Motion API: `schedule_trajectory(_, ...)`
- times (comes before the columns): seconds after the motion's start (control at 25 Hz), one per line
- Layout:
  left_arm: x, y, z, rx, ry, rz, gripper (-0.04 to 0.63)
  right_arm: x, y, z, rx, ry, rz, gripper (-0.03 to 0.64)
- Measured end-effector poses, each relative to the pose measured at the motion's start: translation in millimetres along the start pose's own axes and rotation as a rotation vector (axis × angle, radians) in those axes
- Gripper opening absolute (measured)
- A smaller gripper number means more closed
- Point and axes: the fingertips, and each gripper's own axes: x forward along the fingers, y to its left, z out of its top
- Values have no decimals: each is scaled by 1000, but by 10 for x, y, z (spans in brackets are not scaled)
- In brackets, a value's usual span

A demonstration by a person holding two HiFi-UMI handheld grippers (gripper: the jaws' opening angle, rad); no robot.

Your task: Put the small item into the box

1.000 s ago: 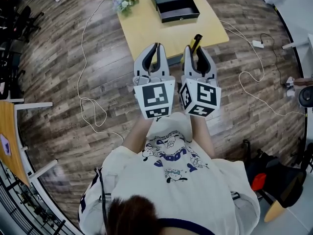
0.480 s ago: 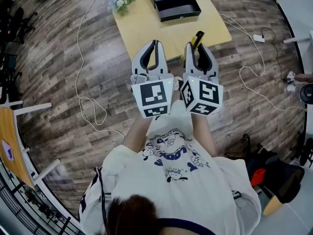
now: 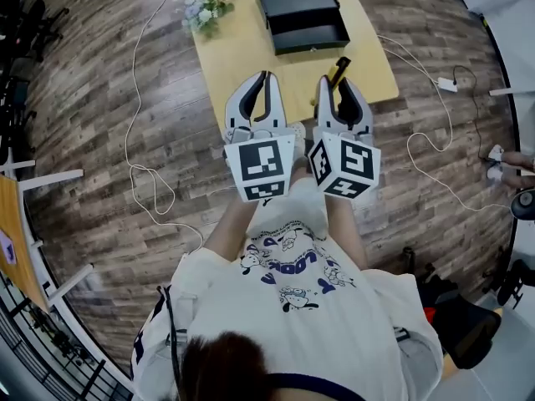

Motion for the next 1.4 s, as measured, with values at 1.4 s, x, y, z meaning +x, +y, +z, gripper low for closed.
schedule_trajectory(1.4, 2219, 287, -368, -155, 228, 273, 25, 2612, -826, -275, -254, 286, 357, 129)
